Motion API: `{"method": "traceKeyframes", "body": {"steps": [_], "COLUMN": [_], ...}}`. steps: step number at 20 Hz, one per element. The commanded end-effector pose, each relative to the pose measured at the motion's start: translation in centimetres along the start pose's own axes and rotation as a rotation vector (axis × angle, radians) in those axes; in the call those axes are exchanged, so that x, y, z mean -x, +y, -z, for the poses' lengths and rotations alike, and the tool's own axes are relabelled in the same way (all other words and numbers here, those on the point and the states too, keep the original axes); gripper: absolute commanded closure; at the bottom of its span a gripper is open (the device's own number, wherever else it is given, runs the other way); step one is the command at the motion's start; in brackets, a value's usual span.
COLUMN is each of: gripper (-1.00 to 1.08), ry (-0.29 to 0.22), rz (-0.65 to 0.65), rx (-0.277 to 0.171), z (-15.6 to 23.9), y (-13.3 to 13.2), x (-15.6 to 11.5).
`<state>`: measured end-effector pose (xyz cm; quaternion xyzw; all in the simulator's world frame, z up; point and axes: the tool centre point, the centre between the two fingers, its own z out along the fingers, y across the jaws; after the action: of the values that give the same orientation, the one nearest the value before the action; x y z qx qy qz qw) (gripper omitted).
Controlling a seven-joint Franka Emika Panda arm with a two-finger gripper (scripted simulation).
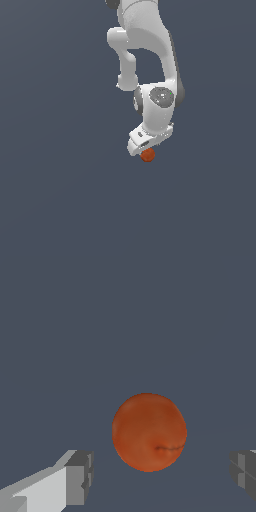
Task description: Pick up the object and move it to a goal position.
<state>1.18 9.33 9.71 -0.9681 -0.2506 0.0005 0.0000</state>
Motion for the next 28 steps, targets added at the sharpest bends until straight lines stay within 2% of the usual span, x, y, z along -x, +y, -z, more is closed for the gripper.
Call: {"method": "traceKeyframes", "body": {"steps": [1, 10, 15, 16, 28], "gripper": [-0.92, -0.92, -0.92, 1.08, 1.08], "ry": [0.0, 0.001, 0.001, 0.001, 0.001], "rz": [0.0, 0.006, 0.007, 0.007, 0.006], "rx": [0.0, 0.0, 0.0, 0.0, 0.001], "z": [-0.3, -4.3, -5.0, -5.0, -4.9], "y": [0.0, -0.1, -0.1, -0.1, 0.0], "x": [0.0, 0.0, -0.1, -0.1, 0.0]}}
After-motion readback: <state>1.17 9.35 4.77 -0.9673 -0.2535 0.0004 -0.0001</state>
